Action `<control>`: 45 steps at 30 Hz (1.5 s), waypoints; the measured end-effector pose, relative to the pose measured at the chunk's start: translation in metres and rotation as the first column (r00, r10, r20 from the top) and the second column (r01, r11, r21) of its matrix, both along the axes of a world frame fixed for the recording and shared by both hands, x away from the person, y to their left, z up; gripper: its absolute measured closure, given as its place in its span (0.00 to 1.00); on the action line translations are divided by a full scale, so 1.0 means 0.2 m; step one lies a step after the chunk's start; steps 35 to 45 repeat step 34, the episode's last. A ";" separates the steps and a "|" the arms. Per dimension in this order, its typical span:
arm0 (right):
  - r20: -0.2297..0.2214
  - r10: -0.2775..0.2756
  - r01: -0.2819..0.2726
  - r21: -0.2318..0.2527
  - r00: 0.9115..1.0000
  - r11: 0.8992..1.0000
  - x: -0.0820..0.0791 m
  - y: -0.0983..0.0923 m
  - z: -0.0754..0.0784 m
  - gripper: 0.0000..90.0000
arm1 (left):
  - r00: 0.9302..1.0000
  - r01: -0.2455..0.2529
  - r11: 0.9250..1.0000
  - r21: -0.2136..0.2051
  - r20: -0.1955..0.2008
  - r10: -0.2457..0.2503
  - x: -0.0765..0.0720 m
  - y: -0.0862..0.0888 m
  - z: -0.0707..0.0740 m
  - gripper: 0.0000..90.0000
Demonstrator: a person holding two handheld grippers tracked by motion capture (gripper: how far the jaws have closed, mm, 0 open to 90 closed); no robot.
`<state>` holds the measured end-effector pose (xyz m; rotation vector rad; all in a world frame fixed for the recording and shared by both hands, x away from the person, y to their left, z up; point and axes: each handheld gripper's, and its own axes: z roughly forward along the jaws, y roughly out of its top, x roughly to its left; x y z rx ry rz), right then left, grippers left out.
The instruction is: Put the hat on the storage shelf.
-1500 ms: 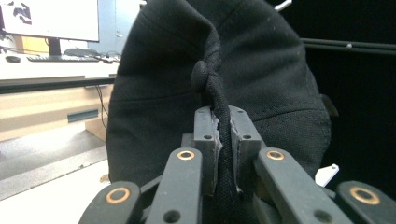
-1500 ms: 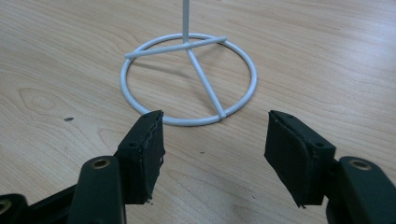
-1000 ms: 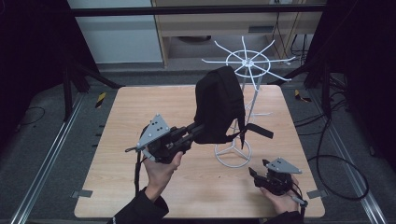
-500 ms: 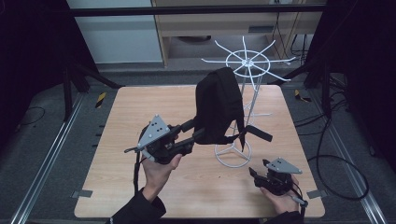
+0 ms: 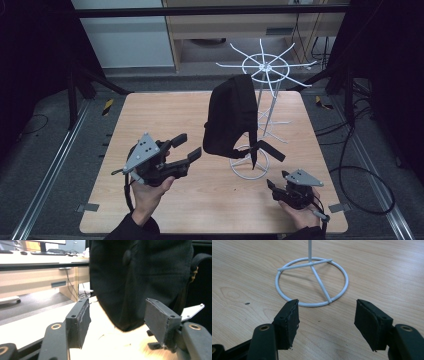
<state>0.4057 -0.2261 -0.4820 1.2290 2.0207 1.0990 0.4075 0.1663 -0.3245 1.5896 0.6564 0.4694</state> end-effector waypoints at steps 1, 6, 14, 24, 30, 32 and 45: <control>0.001 -0.001 0.001 0.000 1.000 1.000 0.00 0.00 0.00 0.40 | 1.000 -0.009 1.000 0.004 -0.003 0.009 0.00 0.02 -0.01 0.40; 0.007 -0.004 0.004 -0.002 1.000 1.000 0.00 0.00 0.00 0.38 | 0.997 -0.069 0.997 0.029 -0.026 0.069 0.00 0.13 -0.10 0.37; 0.005 -0.032 0.032 0.007 0.999 0.999 0.00 -0.02 0.00 0.32 | 0.972 -0.193 0.976 0.106 -0.119 0.205 0.04 0.35 -0.33 0.33; -0.001 -0.091 0.091 0.030 0.996 0.995 0.01 -0.05 -0.01 0.23 | 0.905 -0.295 0.930 0.220 -0.247 0.346 0.09 0.56 -0.62 0.26; -0.012 -0.113 0.114 0.044 0.993 0.993 0.01 -0.06 -0.01 0.21 | 0.878 -0.324 0.897 0.302 -0.258 0.404 0.11 0.63 -0.72 0.22; -0.007 -0.119 0.119 0.039 0.993 0.992 0.01 -0.07 -0.02 0.20 | 0.863 -0.341 0.880 0.332 -0.260 0.433 0.12 0.67 -0.75 0.21; -0.022 -0.123 0.124 0.052 0.992 0.991 0.02 -0.07 -0.02 0.19 | 0.846 -0.360 0.874 0.328 -0.280 0.453 0.14 0.70 -0.77 0.20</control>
